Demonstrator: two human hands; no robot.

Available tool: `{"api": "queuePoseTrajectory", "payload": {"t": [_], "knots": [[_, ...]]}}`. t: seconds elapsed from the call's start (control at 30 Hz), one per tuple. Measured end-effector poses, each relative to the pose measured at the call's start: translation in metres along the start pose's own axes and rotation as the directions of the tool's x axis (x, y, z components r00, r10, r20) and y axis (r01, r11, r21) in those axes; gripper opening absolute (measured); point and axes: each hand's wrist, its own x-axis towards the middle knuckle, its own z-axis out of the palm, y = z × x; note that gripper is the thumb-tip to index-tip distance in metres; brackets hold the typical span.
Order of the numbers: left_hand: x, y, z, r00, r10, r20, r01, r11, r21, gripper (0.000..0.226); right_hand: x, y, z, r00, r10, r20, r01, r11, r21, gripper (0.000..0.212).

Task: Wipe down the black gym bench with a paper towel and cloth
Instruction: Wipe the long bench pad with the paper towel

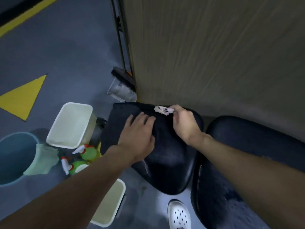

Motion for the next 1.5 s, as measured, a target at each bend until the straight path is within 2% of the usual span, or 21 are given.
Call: {"api": "queuePoseTrajectory", "payload": {"t": [0.13,0.2,0.3,0.33,0.4,0.47,0.57,0.67,0.83,0.97,1.1,1.23,1.5], "knots": [[-0.022,0.047,0.015,0.984,0.175,0.042,-0.164,0.968,-0.188,0.054,-0.053,0.010,-0.035,0.955,0.181,-0.233,-0.134,0.970,0.204,0.030],[-0.028,0.067,0.027,0.971,0.238,0.033,-0.227,0.952,-0.205,0.054,-0.080,0.019,-0.056,0.923,0.196,-0.332,-0.136,0.971,0.195,0.029],[-0.027,0.090,0.048,0.957,0.288,0.026,-0.277,0.938,-0.207,0.055,-0.117,0.029,-0.077,0.895,0.131,-0.427,-0.097,0.990,0.102,0.027],[-0.025,0.095,0.055,0.957,0.289,0.016,-0.281,0.940,-0.196,0.055,-0.126,0.033,-0.078,0.913,0.077,-0.401,-0.071,0.997,0.029,0.026],[-0.018,0.104,0.066,0.957,0.288,-0.036,-0.290,0.944,-0.159,0.054,-0.138,0.047,-0.068,0.970,-0.010,-0.242,-0.048,0.971,-0.232,0.026],[-0.008,0.110,0.076,0.950,0.294,-0.104,-0.307,0.942,-0.139,0.049,-0.145,0.058,-0.053,0.995,0.058,-0.083,-0.089,0.898,-0.432,0.042],[0.002,0.110,0.094,0.926,0.278,-0.257,-0.312,0.945,-0.102,0.043,-0.149,0.072,-0.034,1.000,0.002,0.020,0.009,0.836,-0.548,0.055],[0.005,0.107,0.111,0.879,0.298,-0.371,-0.321,0.947,0.000,0.056,-0.147,0.090,-0.024,0.994,0.015,0.108,0.055,0.785,-0.617,0.060],[0.008,0.107,0.120,0.837,0.333,-0.434,-0.322,0.941,0.100,0.044,-0.106,0.117,-0.026,0.998,0.062,-0.026,-0.065,0.775,-0.629,0.062],[0.011,0.106,0.123,0.854,0.366,-0.369,-0.332,0.931,0.155,0.046,-0.048,0.135,-0.040,0.987,0.131,-0.098,-0.164,0.775,-0.610,0.061],[0.008,0.106,0.122,0.871,0.359,-0.337,-0.335,0.933,0.128,0.046,-0.028,0.138,-0.046,0.971,0.165,-0.175,-0.239,0.752,-0.615,0.057],[0.005,0.106,0.121,0.871,0.355,-0.341,-0.337,0.935,0.112,0.045,-0.062,0.125,-0.035,0.976,0.185,-0.118,-0.219,0.771,-0.599,0.066],[-0.001,0.109,0.116,0.872,0.313,-0.376,-0.362,0.930,-0.065,0.037,-0.205,0.095,-0.002,1.000,-0.001,0.022,0.015,0.788,-0.615,0.061]]}}
